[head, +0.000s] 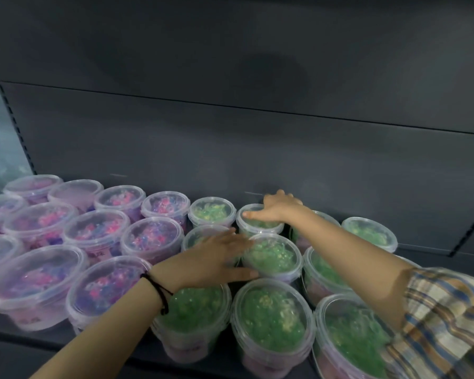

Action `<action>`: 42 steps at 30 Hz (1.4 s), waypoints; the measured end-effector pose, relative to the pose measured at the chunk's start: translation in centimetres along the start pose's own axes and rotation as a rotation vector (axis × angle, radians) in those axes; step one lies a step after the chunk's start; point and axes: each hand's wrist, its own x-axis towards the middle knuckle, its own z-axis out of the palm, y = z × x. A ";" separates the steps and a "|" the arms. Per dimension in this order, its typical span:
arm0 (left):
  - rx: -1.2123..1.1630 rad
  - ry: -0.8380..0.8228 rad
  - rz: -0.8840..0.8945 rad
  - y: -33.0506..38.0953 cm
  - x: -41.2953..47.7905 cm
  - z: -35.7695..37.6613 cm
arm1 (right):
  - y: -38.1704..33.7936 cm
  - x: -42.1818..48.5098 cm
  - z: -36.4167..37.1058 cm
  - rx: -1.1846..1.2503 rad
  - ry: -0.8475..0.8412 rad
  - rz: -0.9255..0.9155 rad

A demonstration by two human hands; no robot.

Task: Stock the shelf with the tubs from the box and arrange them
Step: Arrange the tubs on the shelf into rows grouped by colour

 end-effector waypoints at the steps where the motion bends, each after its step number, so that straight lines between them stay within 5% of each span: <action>1: 0.031 0.032 -0.029 -0.7 -0.4 -0.5 | -0.1 0.2 0.0 0.025 0.054 -0.068; 5: 0.125 0.020 -0.163 -3.3 -2.5 -1.7 | -2.0 0.8 -0.1 0.248 0.083 -0.465; 9: 0.133 -0.023 -0.201 -4.9 -3.6 -1.7 | -5.6 1.5 0.7 0.240 -0.060 -0.556; 20: 0.230 -0.089 -0.179 -5.0 -3.8 -2.0 | -7.0 1.8 0.6 0.073 -0.040 -0.392; 26: 0.264 -0.117 -0.168 -5.0 -3.8 -2.3 | -3.2 1.1 -0.8 0.350 -0.143 -0.358; 31: 0.272 -0.115 -0.145 -5.0 -3.9 -2.3 | 0.4 0.6 -0.9 0.185 -0.303 -0.203; 42: 0.277 -0.099 -0.120 -5.7 -3.6 -1.9 | -0.7 1.0 0.5 0.013 -0.040 0.099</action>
